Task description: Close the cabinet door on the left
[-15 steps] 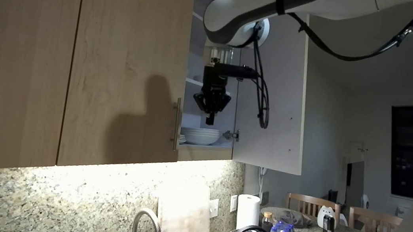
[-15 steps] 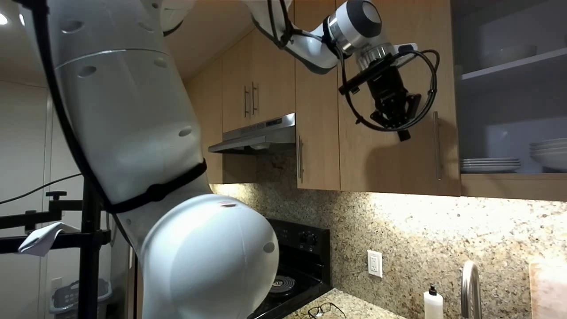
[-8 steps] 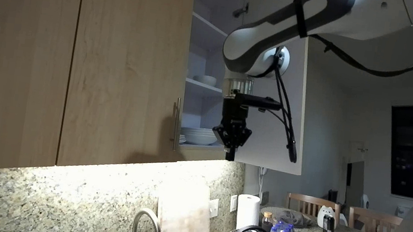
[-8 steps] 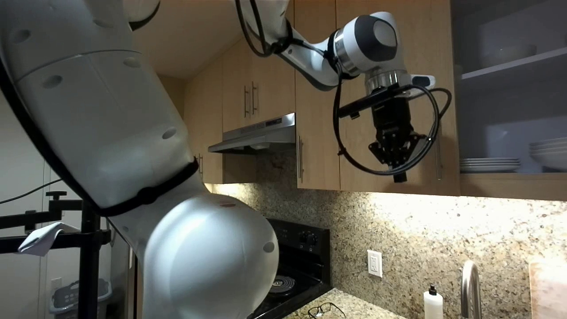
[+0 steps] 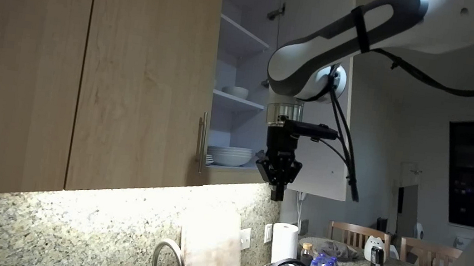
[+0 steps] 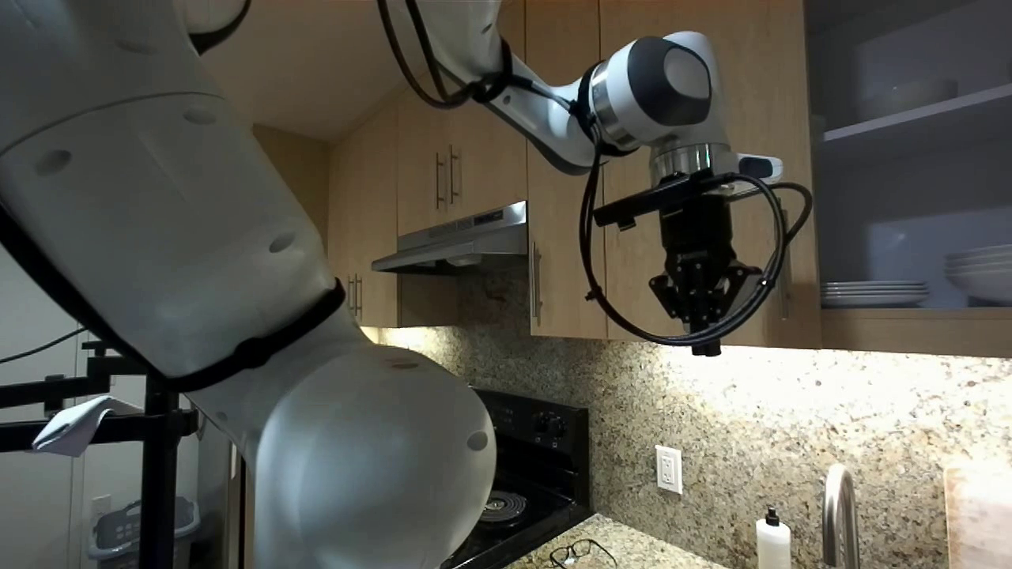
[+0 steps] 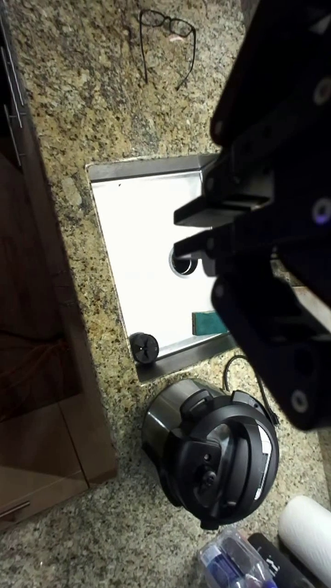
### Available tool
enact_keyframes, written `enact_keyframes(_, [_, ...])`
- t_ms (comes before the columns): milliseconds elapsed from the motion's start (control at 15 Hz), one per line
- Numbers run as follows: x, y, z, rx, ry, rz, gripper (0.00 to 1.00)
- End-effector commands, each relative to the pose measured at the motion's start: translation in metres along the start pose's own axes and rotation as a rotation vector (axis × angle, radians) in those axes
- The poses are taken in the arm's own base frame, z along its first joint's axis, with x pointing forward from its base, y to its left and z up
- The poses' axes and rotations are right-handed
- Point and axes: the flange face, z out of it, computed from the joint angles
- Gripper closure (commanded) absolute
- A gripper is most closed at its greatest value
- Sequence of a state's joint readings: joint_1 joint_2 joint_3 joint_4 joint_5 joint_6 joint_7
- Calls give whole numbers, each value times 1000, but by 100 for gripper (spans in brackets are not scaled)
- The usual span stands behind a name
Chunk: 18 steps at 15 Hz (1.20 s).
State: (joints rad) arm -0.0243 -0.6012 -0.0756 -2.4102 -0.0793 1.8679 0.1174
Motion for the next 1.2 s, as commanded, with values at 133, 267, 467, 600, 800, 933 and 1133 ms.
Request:
enact_keyframes(133, [-18, 10, -4, -6, -3, -146, 43])
enact_keyframes(267, [-20, 14, -6, -9, -14, -186, 32])
enact_keyframes(467, [-24, 20, -9, -22, -29, -236, 12])
enact_keyframes(600, [-27, 25, -10, -35, -41, -268, 2])
enact_keyframes(800, [-30, 34, -11, -59, -50, -317, 0])
enact_keyframes(933, [-31, 42, -12, -67, -56, -347, 0])
enact_keyframes(1133, [-25, 41, -12, -56, -50, -331, 0])
